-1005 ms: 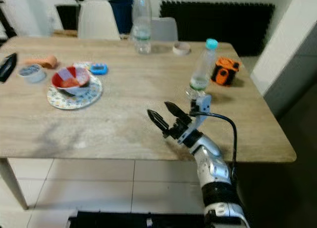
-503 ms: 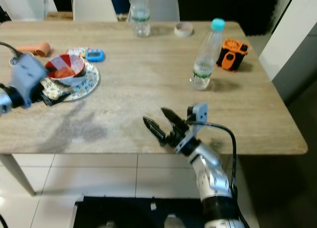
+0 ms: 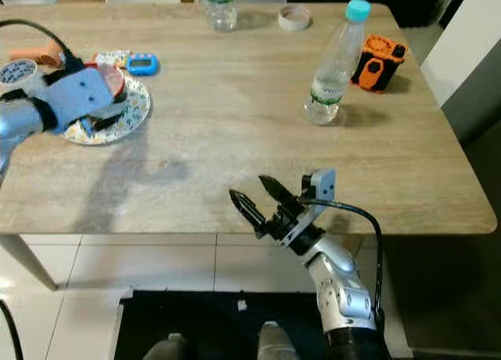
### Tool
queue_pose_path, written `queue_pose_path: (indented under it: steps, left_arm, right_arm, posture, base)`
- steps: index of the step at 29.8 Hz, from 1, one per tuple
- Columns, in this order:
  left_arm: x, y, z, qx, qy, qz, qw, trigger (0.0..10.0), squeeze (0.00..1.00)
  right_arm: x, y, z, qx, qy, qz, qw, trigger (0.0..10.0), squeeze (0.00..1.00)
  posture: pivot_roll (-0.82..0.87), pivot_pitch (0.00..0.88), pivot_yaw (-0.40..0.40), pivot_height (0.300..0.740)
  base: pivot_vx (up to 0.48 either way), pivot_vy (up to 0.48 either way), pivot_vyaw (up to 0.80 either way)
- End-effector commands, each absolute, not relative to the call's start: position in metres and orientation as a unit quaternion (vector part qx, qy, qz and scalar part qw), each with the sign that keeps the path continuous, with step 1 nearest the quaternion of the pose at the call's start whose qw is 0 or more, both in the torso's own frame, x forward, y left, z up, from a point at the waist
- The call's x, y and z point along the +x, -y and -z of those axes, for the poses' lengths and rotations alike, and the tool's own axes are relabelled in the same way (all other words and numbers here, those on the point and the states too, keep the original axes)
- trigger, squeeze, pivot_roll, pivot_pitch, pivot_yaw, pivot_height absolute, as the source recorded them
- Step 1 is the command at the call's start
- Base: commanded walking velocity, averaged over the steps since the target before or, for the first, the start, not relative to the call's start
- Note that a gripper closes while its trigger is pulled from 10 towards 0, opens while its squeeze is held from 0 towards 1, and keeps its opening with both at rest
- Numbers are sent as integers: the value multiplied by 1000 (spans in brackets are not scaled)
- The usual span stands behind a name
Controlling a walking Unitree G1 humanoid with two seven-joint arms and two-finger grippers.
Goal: Restocking fridge
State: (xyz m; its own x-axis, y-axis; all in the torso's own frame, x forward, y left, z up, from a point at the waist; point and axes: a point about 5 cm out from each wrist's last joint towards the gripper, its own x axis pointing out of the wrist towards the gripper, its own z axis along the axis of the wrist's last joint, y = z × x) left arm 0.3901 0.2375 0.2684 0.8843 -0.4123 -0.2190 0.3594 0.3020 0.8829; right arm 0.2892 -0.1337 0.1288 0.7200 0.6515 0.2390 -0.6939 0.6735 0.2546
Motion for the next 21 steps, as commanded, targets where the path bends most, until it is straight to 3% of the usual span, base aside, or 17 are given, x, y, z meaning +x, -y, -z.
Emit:
queue_pose_path:
  steps: [1,9,21]
  left_arm:
    - [391,-234,-258,552,9,249,796,10000,0]
    - [395,-247,-237,610,-51,199,765,10000,0]
    - [398,-259,-252,631,-32,114,767,10000,0]
  right_arm:
    - [285,133,-124,167,51,-369,913,10000,0]
    - [279,139,-126,163,44,-362,917,10000,0]
    - [275,138,-128,162,40,-364,916,10000,0]
  posture:
    - [-56,273,2,740]
    - [-81,286,0,740]
    - [-84,285,-5,740]
  base:
    - [0,0,0]
    - [0,0,0]
    - [0,0,0]
